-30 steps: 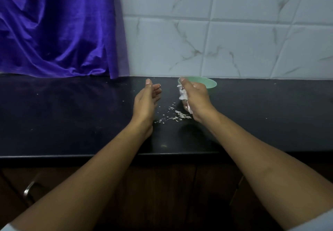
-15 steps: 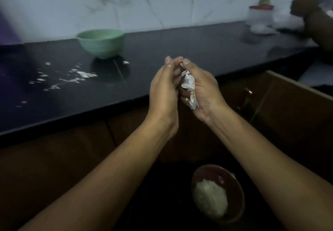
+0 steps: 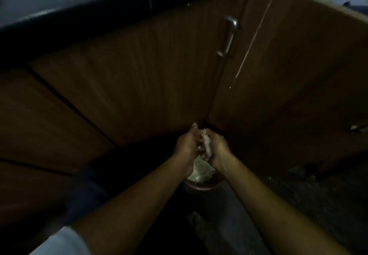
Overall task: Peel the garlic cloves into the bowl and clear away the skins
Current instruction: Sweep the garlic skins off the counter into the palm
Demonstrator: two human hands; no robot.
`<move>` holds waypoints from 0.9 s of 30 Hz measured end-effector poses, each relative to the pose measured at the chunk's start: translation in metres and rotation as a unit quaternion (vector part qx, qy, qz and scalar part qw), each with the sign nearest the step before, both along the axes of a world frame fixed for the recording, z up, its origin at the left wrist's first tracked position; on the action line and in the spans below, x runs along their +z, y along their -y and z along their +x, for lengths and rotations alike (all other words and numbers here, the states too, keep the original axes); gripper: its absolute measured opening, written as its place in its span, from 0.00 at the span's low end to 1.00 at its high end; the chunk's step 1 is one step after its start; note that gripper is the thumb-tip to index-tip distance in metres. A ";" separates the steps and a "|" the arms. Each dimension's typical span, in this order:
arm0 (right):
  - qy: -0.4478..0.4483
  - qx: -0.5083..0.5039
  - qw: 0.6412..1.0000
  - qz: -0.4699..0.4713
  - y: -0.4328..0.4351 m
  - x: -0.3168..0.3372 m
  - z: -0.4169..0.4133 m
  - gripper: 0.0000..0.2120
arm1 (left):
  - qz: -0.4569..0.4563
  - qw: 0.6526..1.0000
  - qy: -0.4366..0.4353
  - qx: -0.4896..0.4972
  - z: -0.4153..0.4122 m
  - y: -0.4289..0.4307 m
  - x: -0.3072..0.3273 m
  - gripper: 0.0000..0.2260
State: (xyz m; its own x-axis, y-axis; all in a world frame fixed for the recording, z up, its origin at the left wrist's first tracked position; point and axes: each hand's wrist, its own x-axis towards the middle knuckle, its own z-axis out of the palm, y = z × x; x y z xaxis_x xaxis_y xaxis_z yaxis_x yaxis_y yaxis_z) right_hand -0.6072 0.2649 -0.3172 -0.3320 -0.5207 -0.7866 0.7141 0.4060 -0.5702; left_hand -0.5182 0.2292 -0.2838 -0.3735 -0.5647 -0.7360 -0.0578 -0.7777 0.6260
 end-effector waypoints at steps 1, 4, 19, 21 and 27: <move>0.007 -0.015 1.000 0.022 -0.001 -0.015 -0.004 0.22 | 0.012 1.000 0.012 -0.007 -0.004 0.004 -0.014 0.14; -0.013 -0.060 0.997 0.055 0.002 -0.072 -0.027 0.19 | 0.046 0.997 0.058 -0.037 -0.020 0.013 -0.056 0.15; 0.100 -0.088 0.982 0.130 0.003 -0.108 -0.039 0.26 | 0.109 0.983 0.079 -0.126 -0.037 0.036 -0.129 0.18; 0.103 -0.090 0.981 0.135 0.002 -0.109 -0.041 0.30 | 0.120 0.981 0.066 -0.136 -0.038 0.027 -0.131 0.18; 0.141 -0.121 0.974 0.127 0.002 -0.104 -0.032 0.28 | 0.079 0.976 0.083 -0.184 -0.051 -0.008 -0.118 0.29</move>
